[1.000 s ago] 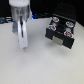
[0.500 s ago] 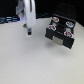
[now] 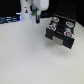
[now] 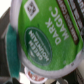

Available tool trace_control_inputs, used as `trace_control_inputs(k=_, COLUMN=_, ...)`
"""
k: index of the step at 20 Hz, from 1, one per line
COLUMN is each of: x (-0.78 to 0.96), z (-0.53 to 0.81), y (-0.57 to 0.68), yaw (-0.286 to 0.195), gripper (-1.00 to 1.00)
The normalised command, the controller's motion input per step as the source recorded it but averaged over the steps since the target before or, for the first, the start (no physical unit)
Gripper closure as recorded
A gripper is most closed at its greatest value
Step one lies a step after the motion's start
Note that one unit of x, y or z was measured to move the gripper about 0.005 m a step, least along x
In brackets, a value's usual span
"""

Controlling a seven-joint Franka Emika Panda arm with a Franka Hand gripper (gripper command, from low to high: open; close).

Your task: Open the kcup holder, insert the kcup into the holder, and close the kcup holder

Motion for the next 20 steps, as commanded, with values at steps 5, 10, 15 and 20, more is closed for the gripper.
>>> trace_control_inputs(k=5, x=0.11, z=0.29, y=0.62, yaw=0.037, gripper=1.00)
trace_control_inputs(k=10, x=0.14, z=0.28, y=0.61, yaw=0.049, gripper=1.00)
trace_control_inputs(k=15, x=0.14, z=0.15, y=0.59, yaw=0.050, gripper=1.00)
trace_control_inputs(k=20, x=0.17, z=0.07, y=0.51, yaw=0.047, gripper=1.00)
